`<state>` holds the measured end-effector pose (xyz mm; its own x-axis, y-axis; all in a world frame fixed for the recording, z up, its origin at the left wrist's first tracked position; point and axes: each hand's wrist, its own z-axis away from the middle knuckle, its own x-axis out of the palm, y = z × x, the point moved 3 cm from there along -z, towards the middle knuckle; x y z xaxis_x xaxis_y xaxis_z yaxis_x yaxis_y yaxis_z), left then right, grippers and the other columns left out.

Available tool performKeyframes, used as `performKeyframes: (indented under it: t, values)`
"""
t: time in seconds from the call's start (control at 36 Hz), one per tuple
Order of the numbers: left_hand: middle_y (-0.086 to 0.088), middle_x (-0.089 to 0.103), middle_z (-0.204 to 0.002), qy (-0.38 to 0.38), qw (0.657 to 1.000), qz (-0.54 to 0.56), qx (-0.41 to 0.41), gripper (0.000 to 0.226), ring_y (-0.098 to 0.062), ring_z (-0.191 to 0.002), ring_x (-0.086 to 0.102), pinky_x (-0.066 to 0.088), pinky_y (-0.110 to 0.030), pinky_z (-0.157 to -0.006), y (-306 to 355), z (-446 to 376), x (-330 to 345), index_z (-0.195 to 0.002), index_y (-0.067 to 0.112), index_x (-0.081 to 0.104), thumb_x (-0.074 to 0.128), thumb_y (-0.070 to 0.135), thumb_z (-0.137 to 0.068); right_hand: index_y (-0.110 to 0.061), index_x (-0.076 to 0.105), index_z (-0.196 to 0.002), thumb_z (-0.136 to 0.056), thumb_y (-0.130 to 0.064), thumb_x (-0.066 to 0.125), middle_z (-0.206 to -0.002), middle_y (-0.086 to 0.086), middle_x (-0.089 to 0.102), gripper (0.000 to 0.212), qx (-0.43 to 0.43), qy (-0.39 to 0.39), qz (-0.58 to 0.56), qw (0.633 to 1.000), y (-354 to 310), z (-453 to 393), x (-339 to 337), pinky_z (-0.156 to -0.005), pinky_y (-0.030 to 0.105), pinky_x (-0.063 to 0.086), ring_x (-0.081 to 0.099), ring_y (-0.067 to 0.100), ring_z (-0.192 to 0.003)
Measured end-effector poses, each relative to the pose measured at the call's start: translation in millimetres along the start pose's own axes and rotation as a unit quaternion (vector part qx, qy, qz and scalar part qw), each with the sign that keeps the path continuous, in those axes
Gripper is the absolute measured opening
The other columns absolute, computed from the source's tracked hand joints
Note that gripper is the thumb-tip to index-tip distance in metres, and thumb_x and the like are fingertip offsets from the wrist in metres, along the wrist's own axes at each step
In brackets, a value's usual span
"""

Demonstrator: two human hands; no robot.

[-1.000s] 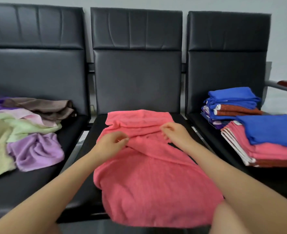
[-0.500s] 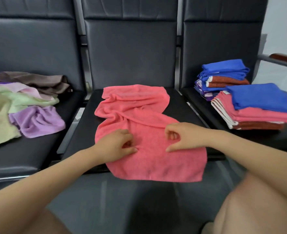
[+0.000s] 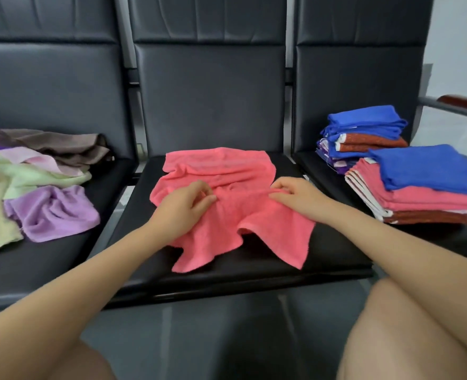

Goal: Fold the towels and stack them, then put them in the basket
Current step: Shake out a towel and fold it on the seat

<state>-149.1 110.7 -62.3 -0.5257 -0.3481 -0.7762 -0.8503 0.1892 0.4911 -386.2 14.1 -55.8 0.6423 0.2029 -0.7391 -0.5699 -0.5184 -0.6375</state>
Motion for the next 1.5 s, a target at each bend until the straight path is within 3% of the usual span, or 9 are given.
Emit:
performKeyframes:
  t: [0.28, 0.53, 0.75, 0.86, 0.94, 1.03, 1.25, 1.44, 1.5]
  values:
    - [0.001, 0.059, -0.092, 0.101, 0.990, -0.100, 0.022, 0.011, -0.021, -0.089, 0.051, 0.041, -0.033, -0.076, -25, -23, -1, -0.096, 0.017, 0.067, 0.062, 0.019, -0.088, -0.024, 0.062, -0.102, -0.090, -0.025, 0.060, -0.094, -0.009, 0.058, 0.012, -0.012, 0.040, 0.154, 0.987, -16, -31, 29, -0.089, 0.039, 0.047, 0.054, 0.014, -0.092]
    - [0.007, 0.052, -0.112, -0.164, 0.966, -0.173, 0.098, 0.094, -0.013, -0.105, 0.047, 0.041, -0.031, -0.094, -36, 16, 22, -0.125, 0.031, 0.057, 0.028, 0.093, -0.060, -0.031, 0.060, -0.119, -0.074, -0.048, 0.078, -0.115, -0.009, 0.055, 0.052, -0.073, -0.175, 0.160, 0.969, -1, 6, 44, -0.100, 0.022, 0.035, 0.044, 0.006, -0.112]
    - [0.009, 0.062, -0.101, -0.118, 0.981, -0.104, 0.110, 0.041, -0.012, -0.098, 0.057, 0.048, -0.035, -0.085, -40, 18, 13, -0.106, 0.023, 0.067, 0.054, 0.054, -0.083, -0.016, 0.070, -0.106, -0.095, -0.014, 0.051, -0.104, 0.000, 0.067, 0.022, -0.079, -0.105, 0.174, 0.976, -3, 2, 44, -0.091, 0.030, 0.045, 0.061, 0.018, -0.101]
    - [0.009, 0.059, -0.104, -0.138, 0.974, -0.135, 0.119, 0.089, -0.012, -0.097, 0.054, 0.046, -0.030, -0.083, -37, 18, 14, -0.116, 0.024, 0.061, 0.034, 0.090, -0.064, -0.014, 0.068, -0.098, -0.097, -0.011, 0.047, -0.094, 0.003, 0.068, 0.021, -0.011, -0.047, 0.035, 0.998, -9, -2, 35, -0.080, 0.033, 0.050, 0.063, 0.015, -0.085]
    - [0.003, 0.059, -0.104, -0.141, 0.970, -0.162, 0.117, 0.078, -0.018, -0.095, 0.055, 0.047, -0.036, -0.082, -35, 16, 21, -0.119, 0.020, 0.059, 0.039, 0.078, -0.071, 0.002, 0.067, -0.094, -0.097, -0.026, 0.056, -0.083, 0.005, 0.064, 0.030, 0.011, -0.001, -0.057, 0.998, -8, -5, 21, -0.069, 0.031, 0.047, 0.059, 0.013, -0.072]
    - [0.003, 0.055, -0.085, -0.129, 0.976, -0.130, 0.120, 0.022, -0.016, -0.080, 0.053, 0.043, -0.035, -0.072, -33, 10, 20, -0.090, 0.020, 0.058, 0.056, 0.042, -0.090, 0.001, 0.067, -0.076, -0.089, -0.035, 0.067, -0.066, -0.007, 0.058, 0.039, 0.030, 0.032, -0.130, 0.991, -3, -10, 7, -0.062, 0.022, 0.041, 0.051, 0.002, -0.063]
    - [0.005, 0.045, -0.049, -0.092, 0.995, -0.034, 0.004, 0.042, -0.008, -0.054, 0.044, 0.031, -0.023, -0.053, -55, -16, -7, -0.057, 0.010, 0.045, 0.060, 0.025, -0.093, -0.013, 0.039, -0.062, -0.095, -0.028, 0.060, -0.044, -0.011, 0.028, 0.041, 0.086, 0.121, -0.121, 0.981, 18, -33, 6, -0.037, 0.018, 0.019, 0.030, 0.008, -0.034]
    - [-0.009, 0.044, -0.064, -0.027, 0.985, 0.121, -0.118, 0.043, -0.017, -0.058, 0.040, 0.034, -0.025, -0.048, -81, -32, -29, -0.071, -0.005, 0.054, 0.059, 0.031, -0.094, 0.016, 0.054, -0.111, -0.092, -0.033, 0.063, -0.097, 0.037, 0.058, 0.053, 0.147, 0.213, -0.244, 0.935, 36, -56, 10, -0.061, 0.025, 0.033, 0.045, 0.018, -0.073]
    - [-0.008, 0.042, -0.067, -0.002, 0.979, 0.147, -0.141, 0.038, -0.017, -0.060, 0.039, 0.034, -0.026, -0.053, -86, -35, -26, -0.072, 0.004, 0.053, 0.054, 0.033, -0.096, 0.015, 0.059, -0.100, -0.094, -0.030, 0.059, -0.078, 0.027, 0.053, 0.045, 0.149, 0.212, -0.213, 0.942, 34, -65, 17, -0.060, 0.028, 0.032, 0.044, 0.019, -0.071]
